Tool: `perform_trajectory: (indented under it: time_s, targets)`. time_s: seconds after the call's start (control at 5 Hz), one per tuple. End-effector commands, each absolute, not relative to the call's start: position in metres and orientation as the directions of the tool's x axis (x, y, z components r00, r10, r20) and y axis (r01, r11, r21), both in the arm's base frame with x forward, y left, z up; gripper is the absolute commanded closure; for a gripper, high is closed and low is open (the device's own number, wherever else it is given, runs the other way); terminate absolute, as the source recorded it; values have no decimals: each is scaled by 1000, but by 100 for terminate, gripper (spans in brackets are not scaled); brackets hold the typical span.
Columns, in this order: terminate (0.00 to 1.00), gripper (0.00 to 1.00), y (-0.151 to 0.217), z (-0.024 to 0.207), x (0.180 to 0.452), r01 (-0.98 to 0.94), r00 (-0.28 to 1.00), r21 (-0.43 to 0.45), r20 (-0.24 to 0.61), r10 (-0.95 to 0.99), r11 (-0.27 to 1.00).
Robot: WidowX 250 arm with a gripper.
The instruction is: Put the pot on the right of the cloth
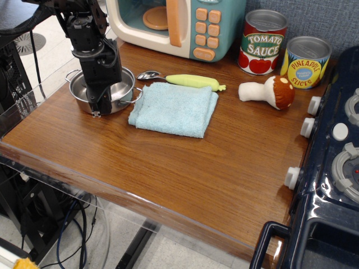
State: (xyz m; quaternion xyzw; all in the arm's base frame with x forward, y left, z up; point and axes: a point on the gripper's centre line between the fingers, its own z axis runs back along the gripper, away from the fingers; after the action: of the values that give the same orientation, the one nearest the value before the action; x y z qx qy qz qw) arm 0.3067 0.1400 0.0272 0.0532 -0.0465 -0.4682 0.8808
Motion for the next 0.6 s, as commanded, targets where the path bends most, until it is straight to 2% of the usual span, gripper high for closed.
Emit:
perform_trajectory:
  time_s: [0.0,0.2,0.4]
  targets:
    - [0,100,130,70,314,837,475,296,29,-880,461]
    - [0,100,116,83,317,844,413,361,33,-910,396]
    - [0,100,100,98,316,861,332,389,59,-942,328]
